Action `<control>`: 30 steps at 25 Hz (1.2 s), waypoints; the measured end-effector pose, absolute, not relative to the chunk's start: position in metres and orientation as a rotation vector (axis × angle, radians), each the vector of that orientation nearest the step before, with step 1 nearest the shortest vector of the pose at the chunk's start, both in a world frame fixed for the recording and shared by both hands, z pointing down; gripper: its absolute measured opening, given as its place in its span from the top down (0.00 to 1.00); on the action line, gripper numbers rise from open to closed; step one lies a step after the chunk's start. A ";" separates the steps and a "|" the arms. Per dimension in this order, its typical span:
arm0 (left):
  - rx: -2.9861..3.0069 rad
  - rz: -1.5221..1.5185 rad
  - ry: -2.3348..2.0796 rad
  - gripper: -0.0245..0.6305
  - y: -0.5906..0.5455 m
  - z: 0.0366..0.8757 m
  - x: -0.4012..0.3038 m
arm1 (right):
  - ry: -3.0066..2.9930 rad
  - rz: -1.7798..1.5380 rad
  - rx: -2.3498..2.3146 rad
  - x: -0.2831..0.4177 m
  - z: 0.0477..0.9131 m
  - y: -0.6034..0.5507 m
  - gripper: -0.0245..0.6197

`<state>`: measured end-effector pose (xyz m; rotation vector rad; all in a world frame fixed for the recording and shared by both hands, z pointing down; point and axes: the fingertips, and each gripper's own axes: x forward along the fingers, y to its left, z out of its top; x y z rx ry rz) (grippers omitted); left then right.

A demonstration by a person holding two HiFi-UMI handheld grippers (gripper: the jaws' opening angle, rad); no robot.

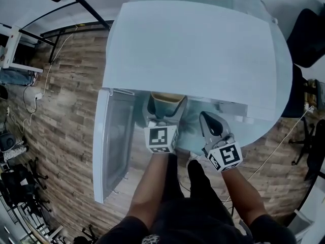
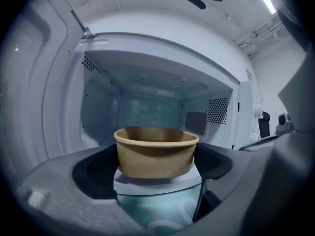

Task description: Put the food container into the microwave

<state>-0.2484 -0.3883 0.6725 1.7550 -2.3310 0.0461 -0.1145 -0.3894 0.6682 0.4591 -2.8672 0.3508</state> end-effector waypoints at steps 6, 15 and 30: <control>1.730 0.132 -2.342 0.22 -0.402 0.689 -0.247 | -2.870 0.370 0.452 -0.112 0.669 -0.389 0.96; 1.672 0.197 -2.333 0.21 -0.402 0.703 -0.252 | -2.887 0.378 0.448 -0.114 0.658 -0.383 0.96; 1.687 0.222 -2.402 0.21 -0.354 0.657 -0.224 | -2.952 0.351 0.398 -0.117 0.619 -0.364 0.96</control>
